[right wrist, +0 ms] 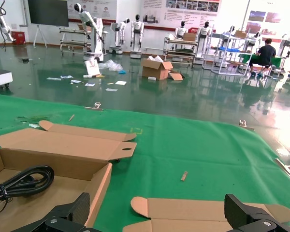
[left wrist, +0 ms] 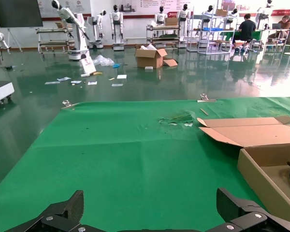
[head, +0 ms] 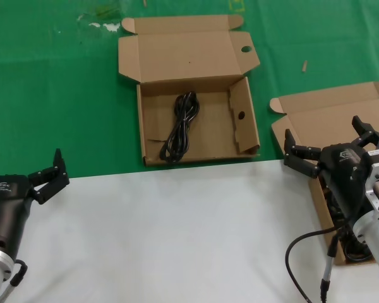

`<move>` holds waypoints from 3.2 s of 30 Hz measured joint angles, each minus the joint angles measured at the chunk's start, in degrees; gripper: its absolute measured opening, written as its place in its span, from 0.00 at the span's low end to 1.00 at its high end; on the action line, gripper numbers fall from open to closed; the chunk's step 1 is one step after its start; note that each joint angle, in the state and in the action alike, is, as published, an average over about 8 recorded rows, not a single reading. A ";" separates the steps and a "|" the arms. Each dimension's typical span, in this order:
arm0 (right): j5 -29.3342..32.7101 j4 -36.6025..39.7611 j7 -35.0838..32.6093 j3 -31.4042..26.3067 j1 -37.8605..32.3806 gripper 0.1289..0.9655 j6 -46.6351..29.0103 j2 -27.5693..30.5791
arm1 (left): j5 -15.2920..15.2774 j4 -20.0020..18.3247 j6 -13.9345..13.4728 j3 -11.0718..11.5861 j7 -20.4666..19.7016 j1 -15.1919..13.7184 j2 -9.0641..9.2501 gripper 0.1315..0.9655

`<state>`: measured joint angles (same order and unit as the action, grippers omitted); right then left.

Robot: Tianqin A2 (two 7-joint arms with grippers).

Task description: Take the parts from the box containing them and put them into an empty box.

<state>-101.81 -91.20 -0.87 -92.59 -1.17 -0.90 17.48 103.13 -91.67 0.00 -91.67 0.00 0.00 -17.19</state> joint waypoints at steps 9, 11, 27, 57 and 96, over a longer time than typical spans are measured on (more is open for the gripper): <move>0.00 0.00 0.00 0.00 0.00 1.00 0.00 0.00 | 0.00 0.00 0.00 0.00 0.00 0.00 0.00 1.00; 0.00 0.00 0.00 0.00 0.00 1.00 0.00 0.00 | 0.00 0.00 0.00 0.00 0.00 0.00 0.00 1.00; 0.00 0.00 0.00 0.00 0.00 1.00 0.00 0.00 | 0.00 0.00 0.00 0.00 0.00 0.00 0.00 1.00; 0.00 0.00 0.00 0.00 0.00 1.00 0.00 0.00 | 0.00 0.00 0.00 0.00 0.00 0.00 0.00 1.00; 0.00 0.00 0.00 0.00 0.00 1.00 0.00 0.00 | 0.00 0.00 0.00 0.00 0.00 0.00 0.00 1.00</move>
<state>-101.81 -91.20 -0.87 -92.59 -1.17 -0.90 17.48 103.13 -91.67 0.00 -91.67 0.00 0.00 -17.19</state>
